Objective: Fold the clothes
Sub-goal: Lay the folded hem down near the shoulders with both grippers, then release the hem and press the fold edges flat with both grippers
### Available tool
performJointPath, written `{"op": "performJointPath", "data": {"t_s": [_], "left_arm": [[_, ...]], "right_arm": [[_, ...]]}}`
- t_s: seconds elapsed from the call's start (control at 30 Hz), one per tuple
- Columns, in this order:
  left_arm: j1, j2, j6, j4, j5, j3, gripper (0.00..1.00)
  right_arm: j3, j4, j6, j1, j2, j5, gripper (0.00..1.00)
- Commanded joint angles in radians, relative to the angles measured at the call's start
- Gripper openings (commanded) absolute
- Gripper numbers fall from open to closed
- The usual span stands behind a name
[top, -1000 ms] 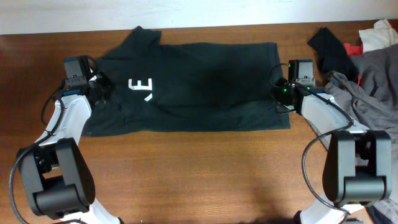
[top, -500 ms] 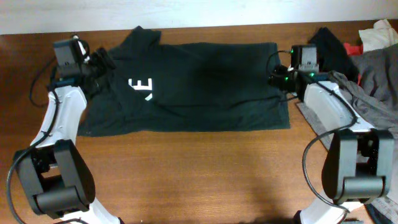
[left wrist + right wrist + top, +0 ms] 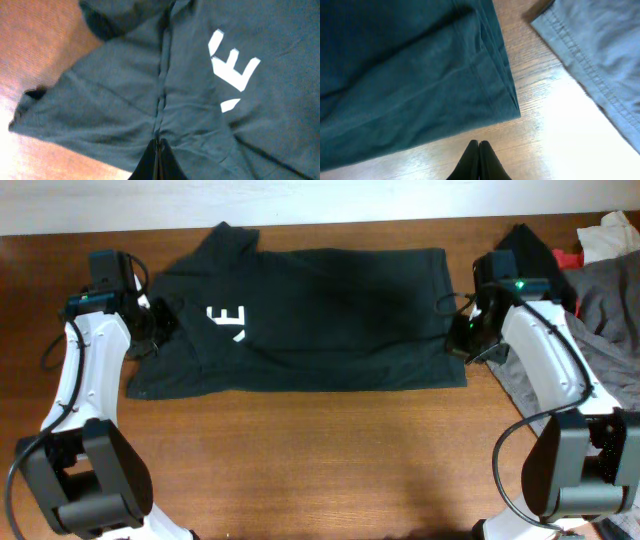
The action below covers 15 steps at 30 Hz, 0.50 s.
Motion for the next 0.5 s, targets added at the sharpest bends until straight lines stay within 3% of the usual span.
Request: {"op": "performJointPath", "data": {"t_s": [0.0, 0.47], "left_arm": [[-0.005, 0.060, -0.020, -0.023, -0.004, -0.024, 0.01], [-0.005, 0.166, -0.018, 0.001, -0.018, -0.156, 0.01]], "right_arm": [[-0.074, 0.044, -0.008, 0.005, 0.000, -0.010, 0.04], [-0.271, 0.337, -0.055, 0.005, 0.002, -0.065, 0.04]]}}
